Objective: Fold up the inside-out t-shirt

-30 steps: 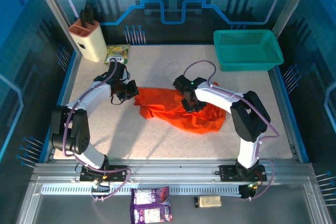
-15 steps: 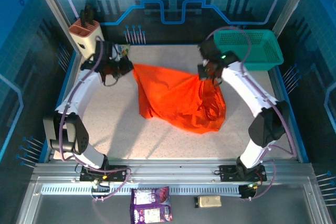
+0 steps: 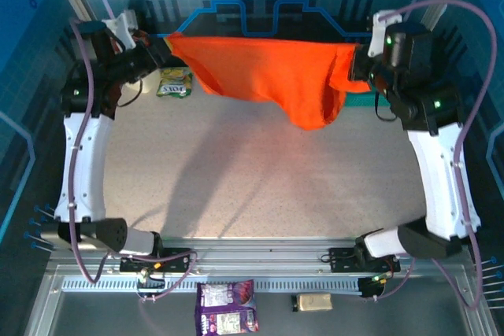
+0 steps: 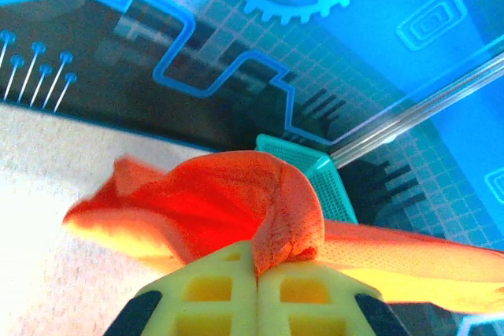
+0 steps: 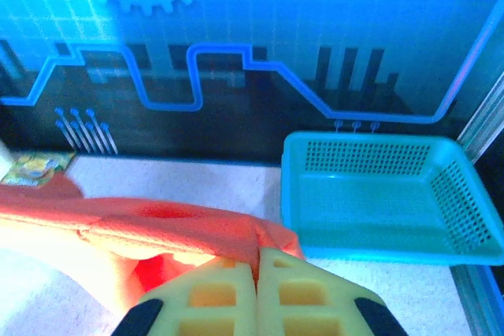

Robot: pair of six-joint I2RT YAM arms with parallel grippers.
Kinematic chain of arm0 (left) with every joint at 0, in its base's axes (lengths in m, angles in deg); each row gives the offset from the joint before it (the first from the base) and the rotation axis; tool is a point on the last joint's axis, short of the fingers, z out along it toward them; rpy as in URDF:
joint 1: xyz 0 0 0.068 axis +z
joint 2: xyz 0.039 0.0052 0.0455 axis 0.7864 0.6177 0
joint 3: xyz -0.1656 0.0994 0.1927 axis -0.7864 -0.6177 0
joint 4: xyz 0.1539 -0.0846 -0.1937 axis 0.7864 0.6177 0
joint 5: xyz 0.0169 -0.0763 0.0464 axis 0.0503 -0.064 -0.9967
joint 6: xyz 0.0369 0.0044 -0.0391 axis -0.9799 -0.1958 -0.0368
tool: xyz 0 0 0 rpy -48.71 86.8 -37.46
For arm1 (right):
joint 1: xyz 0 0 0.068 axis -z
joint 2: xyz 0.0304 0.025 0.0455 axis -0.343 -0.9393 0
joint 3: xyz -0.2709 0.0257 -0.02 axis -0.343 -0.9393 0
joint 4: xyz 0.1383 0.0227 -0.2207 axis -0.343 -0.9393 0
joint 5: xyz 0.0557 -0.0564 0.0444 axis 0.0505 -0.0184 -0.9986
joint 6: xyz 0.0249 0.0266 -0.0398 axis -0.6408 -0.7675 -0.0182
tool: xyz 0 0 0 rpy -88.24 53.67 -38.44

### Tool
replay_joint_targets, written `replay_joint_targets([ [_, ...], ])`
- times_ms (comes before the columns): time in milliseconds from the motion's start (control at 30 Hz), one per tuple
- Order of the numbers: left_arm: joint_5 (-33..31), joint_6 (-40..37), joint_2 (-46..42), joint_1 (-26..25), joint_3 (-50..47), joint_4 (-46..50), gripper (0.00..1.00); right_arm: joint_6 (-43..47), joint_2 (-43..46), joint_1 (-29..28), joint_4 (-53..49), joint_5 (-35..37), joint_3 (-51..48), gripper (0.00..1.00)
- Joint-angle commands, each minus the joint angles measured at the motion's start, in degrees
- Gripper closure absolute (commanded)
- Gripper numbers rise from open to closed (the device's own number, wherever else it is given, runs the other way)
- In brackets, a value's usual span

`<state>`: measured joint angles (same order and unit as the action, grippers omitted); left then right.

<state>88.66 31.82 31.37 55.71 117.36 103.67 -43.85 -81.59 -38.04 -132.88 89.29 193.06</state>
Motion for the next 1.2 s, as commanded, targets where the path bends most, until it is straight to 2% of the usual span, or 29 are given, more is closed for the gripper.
replay_joint_targets([
  [0, -7.3, 0.2, -3.4, 2.0, -12.8, 7.9, 0.97, -1.8, 5.1, 1.0, 1.0, -0.7, -13.6, 1.0],
  [200, -14.2, 1.6, -9.1, 1.8, -44.7, 6.6, 0.85, -7.3, 8.3, 0.0, 3.4, -12.7, -40.0, 1.0],
  [300, -16.6, 2.0, -9.7, 0.6, -51.2, 4.8, 0.77, -9.3, 7.7, -0.5, 5.6, -15.6, -46.8, 1.0],
  [400, -21.1, 1.8, -8.5, -3.5, -52.0, 5.3, 0.75, -9.6, 6.3, -1.0, 7.0, -16.5, -49.7, 1.0],
  [533, -25.0, 2.9, -5.7, -12.1, -49.1, 5.2, 0.73, -9.3, 5.1, -1.7, 7.0, -16.3, -50.0, 1.0],
  [767, -31.1, 6.4, 5.7, -26.3, -41.9, 4.5, 0.66, -9.5, 4.8, -2.3, 7.3, -15.9, -50.2, 1.0],
  [867, -29.3, 7.9, 10.3, -29.0, -40.8, 2.0, 0.66, -9.8, 4.7, -2.4, 7.4, -15.8, -50.1, 1.0],
  [1000, -21.1, 10.1, 13.5, -29.3, -43.8, -6.9, 0.66, -9.7, 4.4, -2.6, 7.1, -15.7, -49.7, 1.0],
  [1167, -20.0, 11.0, 17.0, -29.2, -44.6, -8.1, 0.67, -9.9, 4.3, -2.8, 6.8, -15.6, -49.3, 1.0],
])
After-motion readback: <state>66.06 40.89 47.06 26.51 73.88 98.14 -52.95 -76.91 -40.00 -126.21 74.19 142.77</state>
